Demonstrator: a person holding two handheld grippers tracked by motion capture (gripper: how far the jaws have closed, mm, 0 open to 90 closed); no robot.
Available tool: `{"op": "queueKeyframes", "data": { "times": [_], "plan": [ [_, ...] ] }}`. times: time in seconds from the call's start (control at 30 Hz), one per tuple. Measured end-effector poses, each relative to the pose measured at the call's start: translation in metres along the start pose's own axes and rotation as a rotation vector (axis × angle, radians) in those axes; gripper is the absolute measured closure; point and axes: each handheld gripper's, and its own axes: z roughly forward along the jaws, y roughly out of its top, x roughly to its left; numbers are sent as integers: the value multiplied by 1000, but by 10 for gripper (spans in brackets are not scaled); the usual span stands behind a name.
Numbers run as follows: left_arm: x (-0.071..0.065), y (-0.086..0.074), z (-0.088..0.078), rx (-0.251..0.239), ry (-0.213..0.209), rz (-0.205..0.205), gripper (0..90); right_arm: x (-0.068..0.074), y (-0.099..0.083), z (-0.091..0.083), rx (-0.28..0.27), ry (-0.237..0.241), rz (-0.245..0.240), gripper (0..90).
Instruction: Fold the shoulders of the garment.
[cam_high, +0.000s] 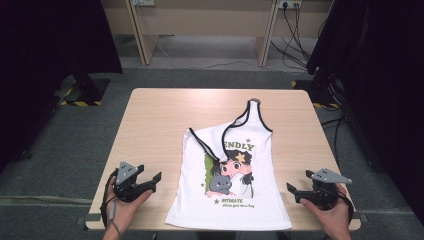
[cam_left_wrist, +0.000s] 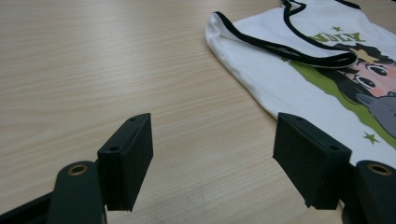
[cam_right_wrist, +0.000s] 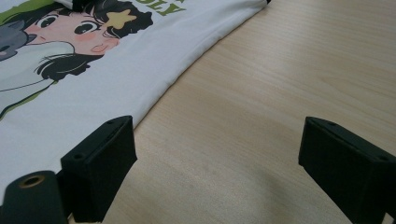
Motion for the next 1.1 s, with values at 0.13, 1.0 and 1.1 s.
{"op": "queueKeyframes", "data": {
  "times": [0.13, 1.0, 1.1],
  "plan": [
    [3, -5, 0, -11, 18, -6, 280, -1, 0, 0, 1, 0, 0, 116],
    [7, -11, 10, -22, 31, -26, 287, -12, 30, 15, 1, -13, -23, 117],
    [6, -12, 10, -24, 34, -17, 288, -15, 43, 20, -2, -16, -33, 118]
  ]
}}
